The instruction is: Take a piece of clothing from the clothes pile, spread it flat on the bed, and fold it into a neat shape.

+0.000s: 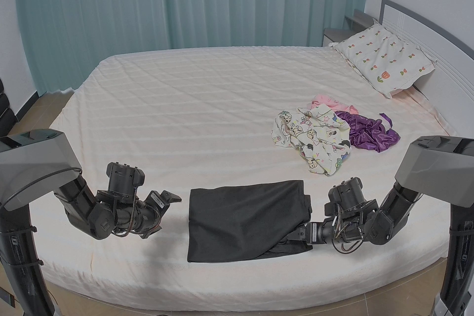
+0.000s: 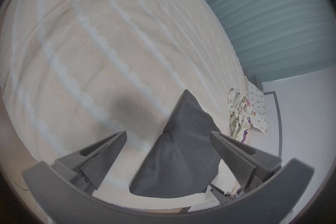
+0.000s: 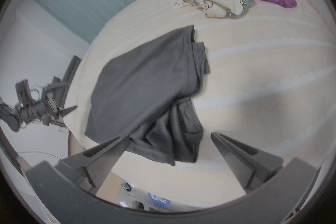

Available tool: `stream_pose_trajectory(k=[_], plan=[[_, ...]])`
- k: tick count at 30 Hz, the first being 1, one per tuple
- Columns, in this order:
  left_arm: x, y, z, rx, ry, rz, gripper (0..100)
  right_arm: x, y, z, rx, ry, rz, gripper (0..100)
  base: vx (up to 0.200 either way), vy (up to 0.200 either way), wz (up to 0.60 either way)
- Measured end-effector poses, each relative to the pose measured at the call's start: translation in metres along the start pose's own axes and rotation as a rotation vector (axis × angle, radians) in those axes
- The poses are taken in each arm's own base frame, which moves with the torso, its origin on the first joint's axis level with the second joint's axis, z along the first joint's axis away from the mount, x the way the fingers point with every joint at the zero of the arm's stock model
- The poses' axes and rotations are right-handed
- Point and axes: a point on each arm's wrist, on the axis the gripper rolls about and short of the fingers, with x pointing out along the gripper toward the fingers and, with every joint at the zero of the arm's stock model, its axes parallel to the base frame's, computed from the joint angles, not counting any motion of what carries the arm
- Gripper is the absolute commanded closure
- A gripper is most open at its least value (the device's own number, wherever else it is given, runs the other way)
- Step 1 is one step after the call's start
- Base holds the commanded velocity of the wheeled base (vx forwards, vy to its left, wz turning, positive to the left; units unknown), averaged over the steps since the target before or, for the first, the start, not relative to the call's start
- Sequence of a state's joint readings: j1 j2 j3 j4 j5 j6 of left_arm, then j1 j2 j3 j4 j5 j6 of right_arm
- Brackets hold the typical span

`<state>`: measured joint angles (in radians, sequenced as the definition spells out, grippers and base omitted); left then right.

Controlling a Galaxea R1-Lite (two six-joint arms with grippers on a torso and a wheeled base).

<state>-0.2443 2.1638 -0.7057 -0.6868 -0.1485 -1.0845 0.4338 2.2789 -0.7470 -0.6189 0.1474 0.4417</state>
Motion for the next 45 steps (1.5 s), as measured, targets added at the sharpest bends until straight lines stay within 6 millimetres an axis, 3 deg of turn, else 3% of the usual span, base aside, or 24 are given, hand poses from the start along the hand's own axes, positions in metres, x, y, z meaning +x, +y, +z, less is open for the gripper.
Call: stream_pose_trajectory(k=[6, 12, 13, 19, 28, 42, 43, 45], plan=[[0.000, 0.000, 0.000, 0.000, 0.000, 0.000, 0, -0.004, 0.003, 0.020, 0.081, -0.132, 0.100, 0, 0.000, 0.000, 0.00], [0.000, 0.000, 0.000, 0.000, 0.000, 0.000, 0, 0.010, 0.001, 0.025, 0.112, -0.170, 0.130, 0, 0.000, 0.000, 0.00], [0.000, 0.000, 0.000, 0.000, 0.000, 0.000, 0, 0.013, 0.001, 0.025, 0.113, -0.169, 0.130, 100, 0.000, 0.000, 0.00], [0.000, 0.000, 0.000, 0.001, 0.000, -0.001, 0, 0.024, 0.000, 0.026, 0.148, -0.167, 0.138, 100, 0.000, 0.000, 0.00], [0.000, 0.000, 0.000, 0.000, 0.000, -0.001, 0, 0.012, 0.008, 0.033, 0.168, -0.194, 0.168, 100, 0.000, 0.000, 0.00], [0.000, 0.000, 0.000, -0.001, -0.001, -0.001, 0, 0.000, 0.041, 0.051, 0.200, -0.148, 0.240, 100, 0.000, 0.000, 0.00], [0.000, 0.000, 0.000, -0.001, -0.001, -0.001, 0, 0.000, 0.043, 0.054, 0.201, -0.146, 0.239, 0, 0.000, 0.000, 0.00], [0.000, 0.000, 0.000, -0.001, -0.001, -0.001, 0, 0.001, 0.048, 0.061, 0.199, -0.142, 0.240, 0, 0.000, 0.000, 0.00]])
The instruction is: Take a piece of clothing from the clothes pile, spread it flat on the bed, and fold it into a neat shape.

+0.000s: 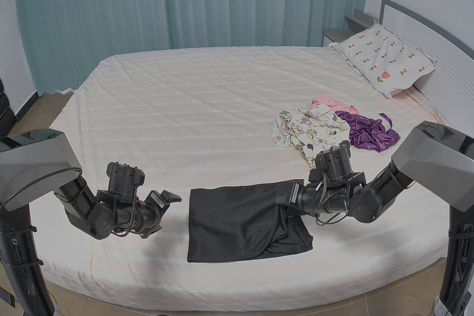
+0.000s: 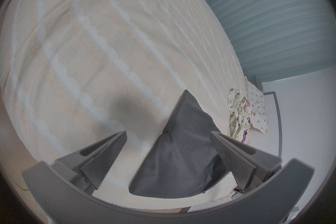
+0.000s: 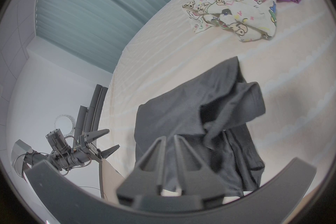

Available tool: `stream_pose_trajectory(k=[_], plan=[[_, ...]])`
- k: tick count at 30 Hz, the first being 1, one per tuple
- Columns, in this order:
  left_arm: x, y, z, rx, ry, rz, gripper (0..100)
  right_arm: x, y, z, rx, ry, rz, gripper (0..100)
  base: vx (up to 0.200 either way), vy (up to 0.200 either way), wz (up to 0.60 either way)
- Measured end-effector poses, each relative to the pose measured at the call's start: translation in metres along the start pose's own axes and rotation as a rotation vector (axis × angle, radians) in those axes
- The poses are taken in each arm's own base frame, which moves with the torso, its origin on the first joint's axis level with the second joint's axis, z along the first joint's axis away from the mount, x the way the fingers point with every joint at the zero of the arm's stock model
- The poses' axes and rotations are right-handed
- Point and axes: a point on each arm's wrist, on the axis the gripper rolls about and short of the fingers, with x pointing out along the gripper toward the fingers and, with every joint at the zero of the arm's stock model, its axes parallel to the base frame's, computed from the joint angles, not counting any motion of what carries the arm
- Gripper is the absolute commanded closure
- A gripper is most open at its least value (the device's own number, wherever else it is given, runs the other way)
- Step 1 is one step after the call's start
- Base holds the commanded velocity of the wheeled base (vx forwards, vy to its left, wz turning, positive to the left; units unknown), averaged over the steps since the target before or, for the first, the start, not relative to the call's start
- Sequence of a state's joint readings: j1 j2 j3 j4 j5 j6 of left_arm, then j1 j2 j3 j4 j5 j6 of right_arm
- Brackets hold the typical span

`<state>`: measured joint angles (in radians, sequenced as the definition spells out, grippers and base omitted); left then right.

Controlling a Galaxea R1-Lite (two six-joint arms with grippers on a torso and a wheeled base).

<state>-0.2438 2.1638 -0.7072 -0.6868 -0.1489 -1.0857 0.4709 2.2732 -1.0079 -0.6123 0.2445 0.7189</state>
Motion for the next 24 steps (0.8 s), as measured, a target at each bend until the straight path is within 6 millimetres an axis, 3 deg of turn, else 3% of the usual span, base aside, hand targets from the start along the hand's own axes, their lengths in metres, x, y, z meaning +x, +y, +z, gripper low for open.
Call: stream_pose_trajectory(k=[6, 12, 17, 24], plan=[[0.000, 0.000, 0.000, 0.000, 0.000, 0.000, 0, 0.018, 0.020, 0.010, -0.010, -0.003, 0.035, 0, 0.000, 0.000, 0.00], [0.000, 0.000, 0.000, -0.001, -0.001, 0.001, 0, 0.045, 0.031, 0.003, 0.005, -0.027, 0.075, 0, 0.000, 0.000, 0.00], [0.000, 0.000, 0.000, -0.001, -0.001, 0.001, 0, 0.044, 0.011, -0.005, -0.073, -0.016, 0.013, 0, 0.000, 0.000, 0.00], [0.000, 0.000, 0.000, -0.002, -0.001, 0.001, 0, 0.019, -0.026, -0.002, -0.073, -0.018, -0.087, 0, 0.000, 0.000, 0.00]])
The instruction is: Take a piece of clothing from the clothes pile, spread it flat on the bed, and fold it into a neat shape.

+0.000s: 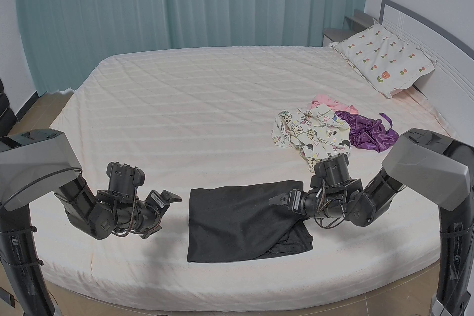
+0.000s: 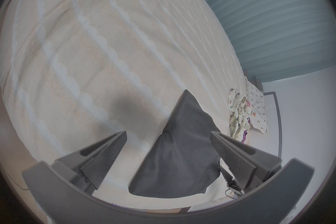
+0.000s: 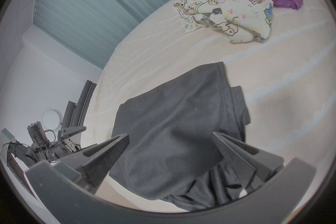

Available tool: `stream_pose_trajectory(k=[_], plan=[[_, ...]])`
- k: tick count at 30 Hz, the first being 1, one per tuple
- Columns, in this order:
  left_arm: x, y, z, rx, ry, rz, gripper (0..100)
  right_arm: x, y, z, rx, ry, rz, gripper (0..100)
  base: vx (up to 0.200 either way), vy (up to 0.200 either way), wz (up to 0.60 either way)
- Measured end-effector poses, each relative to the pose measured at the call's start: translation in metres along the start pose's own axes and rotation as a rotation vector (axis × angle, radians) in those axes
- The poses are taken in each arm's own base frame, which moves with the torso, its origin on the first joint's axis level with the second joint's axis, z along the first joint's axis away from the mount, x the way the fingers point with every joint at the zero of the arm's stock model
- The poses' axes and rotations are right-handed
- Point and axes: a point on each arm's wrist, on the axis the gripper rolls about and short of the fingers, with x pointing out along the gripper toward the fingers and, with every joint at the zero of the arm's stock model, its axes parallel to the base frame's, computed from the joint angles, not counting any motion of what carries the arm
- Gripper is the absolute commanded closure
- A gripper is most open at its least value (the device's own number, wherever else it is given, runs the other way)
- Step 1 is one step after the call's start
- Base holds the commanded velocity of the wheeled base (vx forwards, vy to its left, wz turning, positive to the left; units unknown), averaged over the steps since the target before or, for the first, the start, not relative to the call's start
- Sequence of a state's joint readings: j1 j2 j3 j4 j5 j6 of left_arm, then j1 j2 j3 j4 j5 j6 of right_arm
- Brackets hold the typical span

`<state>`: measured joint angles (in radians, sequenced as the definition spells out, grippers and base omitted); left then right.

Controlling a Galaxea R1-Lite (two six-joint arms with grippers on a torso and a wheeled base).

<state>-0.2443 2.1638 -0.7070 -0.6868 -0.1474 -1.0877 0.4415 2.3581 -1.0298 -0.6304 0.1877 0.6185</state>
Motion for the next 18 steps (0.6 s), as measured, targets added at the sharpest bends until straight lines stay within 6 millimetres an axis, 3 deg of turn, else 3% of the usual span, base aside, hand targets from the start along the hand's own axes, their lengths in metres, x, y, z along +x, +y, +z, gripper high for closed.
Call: stream_pose_trajectory(k=[10, 18], plan=[[0.000, 0.000, 0.000, -0.003, -0.001, -0.001, 0, -0.028, -0.025, 0.009, 0.014, -0.054, -0.066, 0, 0.000, 0.000, 0.00], [0.000, -0.001, 0.001, -0.005, -0.002, -0.002, 0, -0.018, -0.032, 0.006, 0.009, -0.037, -0.087, 0, 0.000, 0.000, 0.00]])
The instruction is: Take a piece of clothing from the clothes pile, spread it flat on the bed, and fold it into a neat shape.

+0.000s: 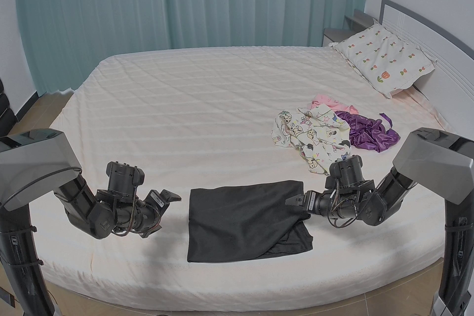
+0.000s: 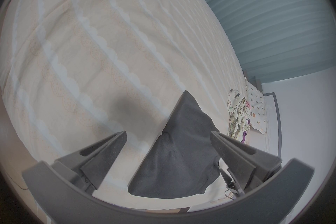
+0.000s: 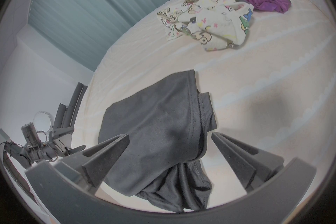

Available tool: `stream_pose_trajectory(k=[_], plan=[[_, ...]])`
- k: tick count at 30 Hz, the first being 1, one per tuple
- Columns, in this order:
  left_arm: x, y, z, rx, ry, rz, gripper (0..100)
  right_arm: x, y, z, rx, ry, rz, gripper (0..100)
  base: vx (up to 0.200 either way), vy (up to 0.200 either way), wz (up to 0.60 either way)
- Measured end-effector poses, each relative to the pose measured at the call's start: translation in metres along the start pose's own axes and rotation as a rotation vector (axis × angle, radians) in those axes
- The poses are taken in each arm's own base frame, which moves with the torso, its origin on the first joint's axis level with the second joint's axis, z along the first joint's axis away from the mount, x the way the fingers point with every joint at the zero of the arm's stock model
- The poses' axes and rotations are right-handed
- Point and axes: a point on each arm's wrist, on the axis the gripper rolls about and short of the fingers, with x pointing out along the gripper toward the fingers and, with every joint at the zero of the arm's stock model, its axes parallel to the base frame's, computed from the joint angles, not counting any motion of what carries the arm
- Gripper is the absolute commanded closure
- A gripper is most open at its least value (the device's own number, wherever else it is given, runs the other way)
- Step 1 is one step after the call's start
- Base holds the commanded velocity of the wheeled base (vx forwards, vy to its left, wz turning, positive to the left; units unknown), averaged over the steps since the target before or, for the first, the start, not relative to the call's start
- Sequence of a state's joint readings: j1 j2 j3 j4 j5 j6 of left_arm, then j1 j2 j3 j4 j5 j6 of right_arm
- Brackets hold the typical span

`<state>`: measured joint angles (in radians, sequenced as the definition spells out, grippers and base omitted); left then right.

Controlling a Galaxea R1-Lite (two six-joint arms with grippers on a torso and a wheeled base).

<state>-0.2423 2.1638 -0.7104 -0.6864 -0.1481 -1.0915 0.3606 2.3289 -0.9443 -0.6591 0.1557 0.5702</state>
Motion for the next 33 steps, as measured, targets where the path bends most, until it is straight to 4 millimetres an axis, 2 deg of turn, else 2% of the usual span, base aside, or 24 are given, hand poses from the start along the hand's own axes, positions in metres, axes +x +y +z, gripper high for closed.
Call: stream_pose_trajectory(k=[1, 8, 16, 24, 28, 33], plan=[[0.000, 0.000, 0.000, 0.000, 0.001, 0.001, 0, 0.004, 0.000, -0.001, -0.004, 0.006, -0.002, 100, 0.000, 0.000, 0.00], [0.000, 0.001, 0.000, -0.001, 0.000, 0.002, 0, 0.021, 0.001, -0.005, -0.018, 0.038, -0.009, 100, 0.000, 0.000, 0.00], [0.000, 0.000, 0.000, -0.001, 0.001, 0.001, 0, 0.019, 0.015, -0.009, -0.043, 0.041, 0.008, 100, 0.000, 0.000, 0.00], [0.000, 0.000, 0.000, -0.001, 0.000, 0.002, 0, 0.020, 0.053, -0.014, -0.114, 0.002, 0.059, 100, 0.000, 0.000, 0.00], [0.000, 0.000, 0.000, 0.000, 0.000, 0.002, 0, 0.029, 0.080, -0.025, -0.164, -0.006, 0.098, 100, 0.000, 0.000, 0.00], [0.000, 0.000, 0.000, 0.001, 0.000, 0.002, 0, 0.045, 0.099, -0.032, -0.201, -0.027, 0.105, 100, 0.000, 0.000, 0.00]])
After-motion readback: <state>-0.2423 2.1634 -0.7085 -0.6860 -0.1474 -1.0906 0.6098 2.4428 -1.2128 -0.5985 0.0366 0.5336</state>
